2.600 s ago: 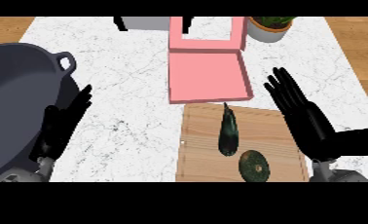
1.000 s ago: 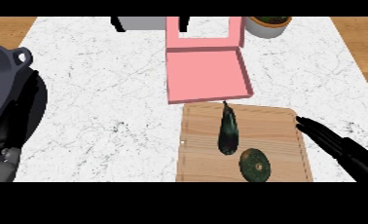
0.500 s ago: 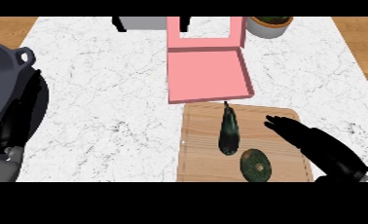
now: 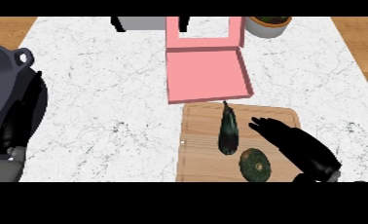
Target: Pick the squash from the cutting board and place it in the cardboard box
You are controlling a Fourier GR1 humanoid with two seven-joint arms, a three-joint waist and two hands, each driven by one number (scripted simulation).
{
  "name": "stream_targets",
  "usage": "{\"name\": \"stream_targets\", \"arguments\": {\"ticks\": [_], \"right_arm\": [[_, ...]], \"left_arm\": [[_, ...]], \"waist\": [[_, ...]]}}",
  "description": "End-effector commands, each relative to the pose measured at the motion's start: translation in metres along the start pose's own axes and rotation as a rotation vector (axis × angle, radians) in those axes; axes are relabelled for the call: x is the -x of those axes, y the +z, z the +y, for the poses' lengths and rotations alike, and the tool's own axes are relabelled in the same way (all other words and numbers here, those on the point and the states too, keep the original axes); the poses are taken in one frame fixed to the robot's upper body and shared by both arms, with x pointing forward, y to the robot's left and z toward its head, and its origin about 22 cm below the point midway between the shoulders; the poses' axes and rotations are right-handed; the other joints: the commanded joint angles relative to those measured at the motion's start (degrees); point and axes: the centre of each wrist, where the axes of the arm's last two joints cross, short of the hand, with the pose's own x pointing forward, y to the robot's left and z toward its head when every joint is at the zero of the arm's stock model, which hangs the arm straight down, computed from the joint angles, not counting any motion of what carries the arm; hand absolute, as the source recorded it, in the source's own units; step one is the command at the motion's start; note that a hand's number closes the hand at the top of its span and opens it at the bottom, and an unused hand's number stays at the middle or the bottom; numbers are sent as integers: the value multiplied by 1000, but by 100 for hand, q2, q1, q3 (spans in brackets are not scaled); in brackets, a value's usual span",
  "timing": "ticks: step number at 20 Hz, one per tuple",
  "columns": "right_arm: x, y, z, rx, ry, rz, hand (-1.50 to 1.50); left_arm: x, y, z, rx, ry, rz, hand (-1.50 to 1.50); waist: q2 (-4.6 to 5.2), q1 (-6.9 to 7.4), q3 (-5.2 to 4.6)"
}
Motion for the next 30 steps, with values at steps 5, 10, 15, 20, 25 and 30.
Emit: {"name": "stream_targets", "arguments": {"ticks": [5,10,15,20,25,30], "right_arm": [[-29,-8,1,-12,-25,-39,-150],[-19,-15,19,-46,-40,-91,-150],[-46,1,22,-20,-28,-147,-150],[-62,-5,3,-77,33,-58,-150],[-48,-17,31,-95,25,26,-150],[-46,-31,44,-54,32,56,150]], "left_arm": [[6,-5,-5,-11,11,-11,0],[-8,9,-19,-7,12,-11,0],[-12,-3,25,-7,-7,6,0],[-8,1,9,-14,3,-1,0],[1,6,22,0,3,2,0],[-10,10,15,-3,-4,2,0]], "waist": [[-1,-21,-1],[1,-2,2],[-4,-11,2],[-3,-3,0],[-3,12,2],[-3,12,3]]}}
